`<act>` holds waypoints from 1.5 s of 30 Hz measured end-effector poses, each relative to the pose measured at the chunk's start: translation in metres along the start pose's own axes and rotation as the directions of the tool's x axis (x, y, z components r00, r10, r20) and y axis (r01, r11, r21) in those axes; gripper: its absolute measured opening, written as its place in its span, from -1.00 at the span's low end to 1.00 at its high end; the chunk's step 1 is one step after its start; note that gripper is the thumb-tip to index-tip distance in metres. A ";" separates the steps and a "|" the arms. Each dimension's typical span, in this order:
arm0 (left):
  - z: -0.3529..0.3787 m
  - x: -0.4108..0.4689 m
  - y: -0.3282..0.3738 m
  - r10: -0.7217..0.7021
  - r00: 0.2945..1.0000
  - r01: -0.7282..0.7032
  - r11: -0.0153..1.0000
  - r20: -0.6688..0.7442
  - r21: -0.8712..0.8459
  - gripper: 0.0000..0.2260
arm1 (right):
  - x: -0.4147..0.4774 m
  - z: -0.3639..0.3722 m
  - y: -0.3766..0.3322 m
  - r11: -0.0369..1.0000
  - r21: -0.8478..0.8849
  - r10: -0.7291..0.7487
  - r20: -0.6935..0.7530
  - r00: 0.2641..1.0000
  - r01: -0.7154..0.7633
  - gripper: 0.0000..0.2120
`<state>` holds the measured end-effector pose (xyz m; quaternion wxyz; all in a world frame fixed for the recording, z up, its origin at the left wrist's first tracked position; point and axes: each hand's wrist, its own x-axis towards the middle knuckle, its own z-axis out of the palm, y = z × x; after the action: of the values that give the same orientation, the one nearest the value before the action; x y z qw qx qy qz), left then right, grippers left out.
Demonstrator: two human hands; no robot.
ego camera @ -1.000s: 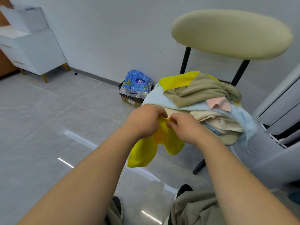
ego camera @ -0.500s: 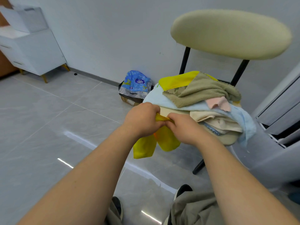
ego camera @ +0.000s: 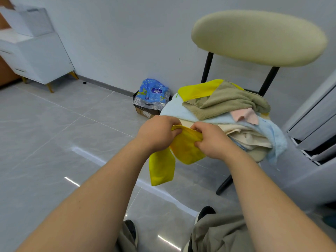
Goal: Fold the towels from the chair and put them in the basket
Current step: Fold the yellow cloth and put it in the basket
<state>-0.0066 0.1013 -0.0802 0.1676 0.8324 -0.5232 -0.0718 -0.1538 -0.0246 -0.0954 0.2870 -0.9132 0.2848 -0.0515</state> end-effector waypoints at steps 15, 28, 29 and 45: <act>0.000 0.003 -0.011 -0.091 0.992 0.073 0.981 0.093 0.180 -0.60 | 0.002 0.000 0.009 0.995 -0.080 0.064 0.008 0.998 -0.063 -0.64; 0.001 0.004 -0.013 -0.173 0.970 0.119 0.950 0.169 0.290 -0.53 | 0.003 0.002 0.013 0.965 -0.249 0.095 0.038 0.995 -0.082 -0.69; 0.000 0.004 -0.013 -0.172 0.970 0.117 0.950 0.170 0.290 -0.54 | 0.003 0.002 0.013 0.963 -0.253 0.103 0.033 0.994 -0.091 -0.70; -0.015 0.004 -0.029 -0.281 0.956 0.275 0.958 0.088 0.077 -0.70 | 0.008 -0.012 0.019 0.979 0.157 0.177 -0.312 0.933 -0.133 -0.83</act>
<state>0.0245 0.1123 -0.0765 0.1030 0.8982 -0.4106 -0.1188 -0.1591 -0.0477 -0.0968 0.2995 -0.8457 0.3952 -0.1970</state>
